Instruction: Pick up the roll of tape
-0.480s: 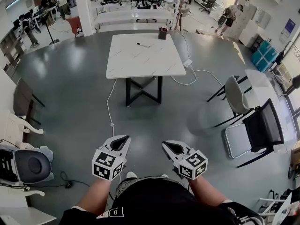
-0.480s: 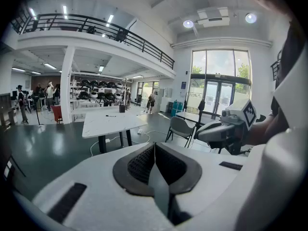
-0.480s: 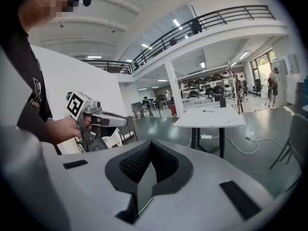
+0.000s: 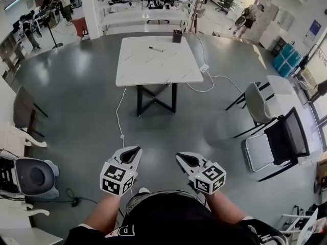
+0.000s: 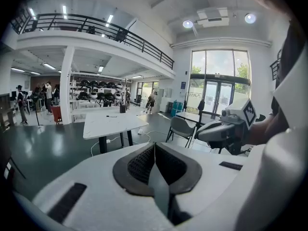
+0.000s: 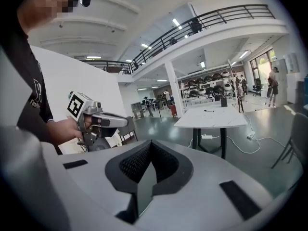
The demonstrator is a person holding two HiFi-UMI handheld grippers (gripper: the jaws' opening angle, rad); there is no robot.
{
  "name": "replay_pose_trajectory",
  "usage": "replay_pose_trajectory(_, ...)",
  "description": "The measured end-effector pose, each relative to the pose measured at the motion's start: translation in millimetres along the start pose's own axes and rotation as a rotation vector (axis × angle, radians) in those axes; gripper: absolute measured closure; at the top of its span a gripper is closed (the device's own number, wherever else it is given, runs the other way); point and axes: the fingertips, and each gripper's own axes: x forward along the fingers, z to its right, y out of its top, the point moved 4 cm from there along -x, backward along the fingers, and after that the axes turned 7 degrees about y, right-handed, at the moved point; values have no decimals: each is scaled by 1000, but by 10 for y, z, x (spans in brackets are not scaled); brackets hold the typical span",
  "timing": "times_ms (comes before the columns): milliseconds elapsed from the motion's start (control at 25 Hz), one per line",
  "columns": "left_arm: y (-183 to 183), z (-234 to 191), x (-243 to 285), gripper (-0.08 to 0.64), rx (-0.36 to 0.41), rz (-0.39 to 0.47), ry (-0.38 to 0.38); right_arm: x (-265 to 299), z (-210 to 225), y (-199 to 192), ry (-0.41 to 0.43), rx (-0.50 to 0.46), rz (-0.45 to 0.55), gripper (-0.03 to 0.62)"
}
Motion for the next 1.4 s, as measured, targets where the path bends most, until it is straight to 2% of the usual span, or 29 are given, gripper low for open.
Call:
replay_pose_trajectory(280, -40, -208, -43, 540, -22, -6, -18, 223, -92, 46, 5, 19, 23, 589)
replay_pose_trajectory(600, -217, -698, -240, 540, -38, -21, -1, 632, -239, 96, -18, 29, 41, 589)
replay_pose_trajectory(920, -382, -976, -355, 540, -69, -42, -4, 888, -336, 90, -39, 51, 15, 589)
replay_pose_trajectory(1160, -399, -1097, -261, 538, -75, -52, -9, 1013, -240, 131, -37, 47, 3, 589)
replay_pose_trajectory(1400, -340, -1198, -49, 540, -63, -68, -11, 1176, 38, 197, -39, 57, 19, 589)
